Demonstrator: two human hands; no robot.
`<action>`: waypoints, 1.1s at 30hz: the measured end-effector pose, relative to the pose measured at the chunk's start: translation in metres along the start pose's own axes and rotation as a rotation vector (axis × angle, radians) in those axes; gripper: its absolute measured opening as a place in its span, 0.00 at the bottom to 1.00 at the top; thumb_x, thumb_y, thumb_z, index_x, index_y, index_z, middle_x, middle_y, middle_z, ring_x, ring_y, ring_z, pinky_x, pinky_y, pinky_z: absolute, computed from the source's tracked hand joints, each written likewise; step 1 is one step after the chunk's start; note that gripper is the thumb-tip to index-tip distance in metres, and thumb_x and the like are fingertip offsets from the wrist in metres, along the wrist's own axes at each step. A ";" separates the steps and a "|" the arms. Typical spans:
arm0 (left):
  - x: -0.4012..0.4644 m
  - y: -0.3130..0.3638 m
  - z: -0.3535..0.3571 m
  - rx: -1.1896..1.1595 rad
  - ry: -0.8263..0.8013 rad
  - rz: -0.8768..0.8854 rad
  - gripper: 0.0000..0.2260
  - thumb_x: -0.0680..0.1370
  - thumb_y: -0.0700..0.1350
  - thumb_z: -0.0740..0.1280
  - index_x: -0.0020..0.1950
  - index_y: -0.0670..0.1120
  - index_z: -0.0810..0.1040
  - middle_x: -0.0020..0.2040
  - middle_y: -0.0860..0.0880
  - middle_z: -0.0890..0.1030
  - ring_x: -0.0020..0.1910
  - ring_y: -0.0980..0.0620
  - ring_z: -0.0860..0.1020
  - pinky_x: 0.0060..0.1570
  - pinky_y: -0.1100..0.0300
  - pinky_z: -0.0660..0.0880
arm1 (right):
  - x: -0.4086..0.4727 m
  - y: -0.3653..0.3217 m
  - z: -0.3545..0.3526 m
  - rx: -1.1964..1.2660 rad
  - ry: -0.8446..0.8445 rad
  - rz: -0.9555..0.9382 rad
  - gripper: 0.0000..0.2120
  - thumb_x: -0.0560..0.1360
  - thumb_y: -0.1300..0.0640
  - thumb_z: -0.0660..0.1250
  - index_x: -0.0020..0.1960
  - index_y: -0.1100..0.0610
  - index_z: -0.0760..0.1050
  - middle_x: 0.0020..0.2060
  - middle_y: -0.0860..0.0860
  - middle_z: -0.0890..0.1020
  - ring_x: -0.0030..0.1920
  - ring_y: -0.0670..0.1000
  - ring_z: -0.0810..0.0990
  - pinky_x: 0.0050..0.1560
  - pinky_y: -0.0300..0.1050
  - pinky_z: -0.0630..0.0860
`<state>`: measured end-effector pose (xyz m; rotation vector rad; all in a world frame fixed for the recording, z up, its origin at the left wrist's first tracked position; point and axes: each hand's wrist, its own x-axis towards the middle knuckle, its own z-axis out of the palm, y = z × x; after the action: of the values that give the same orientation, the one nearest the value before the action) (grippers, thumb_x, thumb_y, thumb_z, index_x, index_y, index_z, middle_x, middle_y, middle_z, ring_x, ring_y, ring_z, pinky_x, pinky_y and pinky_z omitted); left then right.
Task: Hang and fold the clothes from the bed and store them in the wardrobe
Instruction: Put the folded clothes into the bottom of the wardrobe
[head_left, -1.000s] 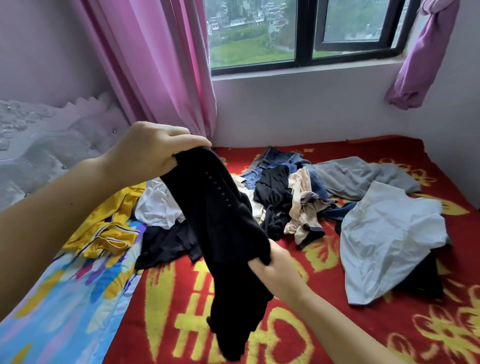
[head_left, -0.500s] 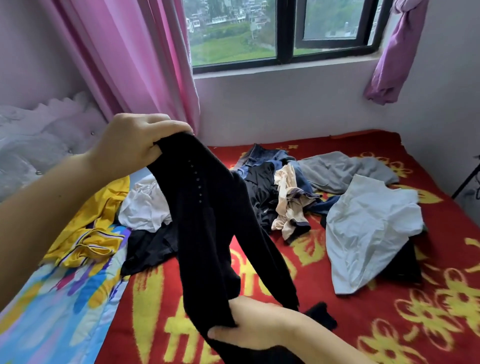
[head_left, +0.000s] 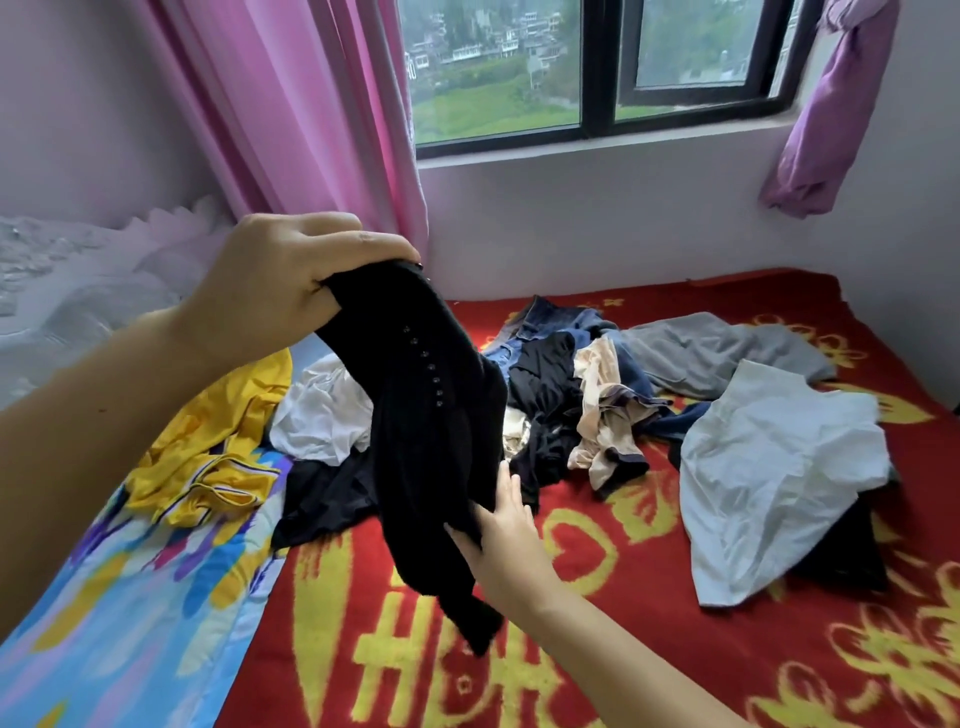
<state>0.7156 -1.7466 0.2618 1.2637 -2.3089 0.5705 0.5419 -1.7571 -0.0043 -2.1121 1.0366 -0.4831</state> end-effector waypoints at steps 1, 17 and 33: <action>0.001 -0.001 -0.003 0.006 0.004 -0.008 0.17 0.71 0.29 0.61 0.55 0.39 0.83 0.39 0.45 0.78 0.36 0.54 0.70 0.38 0.60 0.71 | -0.001 0.000 -0.001 0.043 0.036 -0.027 0.23 0.83 0.49 0.57 0.76 0.40 0.58 0.79 0.53 0.40 0.78 0.57 0.40 0.77 0.57 0.48; -0.010 -0.027 0.016 -0.031 -0.035 -0.211 0.21 0.66 0.30 0.60 0.55 0.39 0.83 0.44 0.45 0.82 0.42 0.46 0.80 0.48 0.67 0.72 | -0.024 0.066 -0.089 0.219 0.183 -0.184 0.06 0.75 0.62 0.71 0.43 0.51 0.80 0.44 0.46 0.77 0.45 0.40 0.76 0.48 0.30 0.69; 0.028 0.006 0.001 -0.177 -0.080 0.005 0.20 0.68 0.26 0.61 0.55 0.38 0.83 0.43 0.54 0.77 0.43 0.68 0.74 0.47 0.79 0.68 | 0.006 0.036 -0.006 0.310 0.073 0.077 0.12 0.82 0.48 0.57 0.59 0.53 0.73 0.42 0.50 0.80 0.34 0.46 0.77 0.33 0.40 0.71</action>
<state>0.6971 -1.7634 0.2756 1.2167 -2.3699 0.3140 0.5228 -1.7794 -0.0266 -1.7867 1.0084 -0.6429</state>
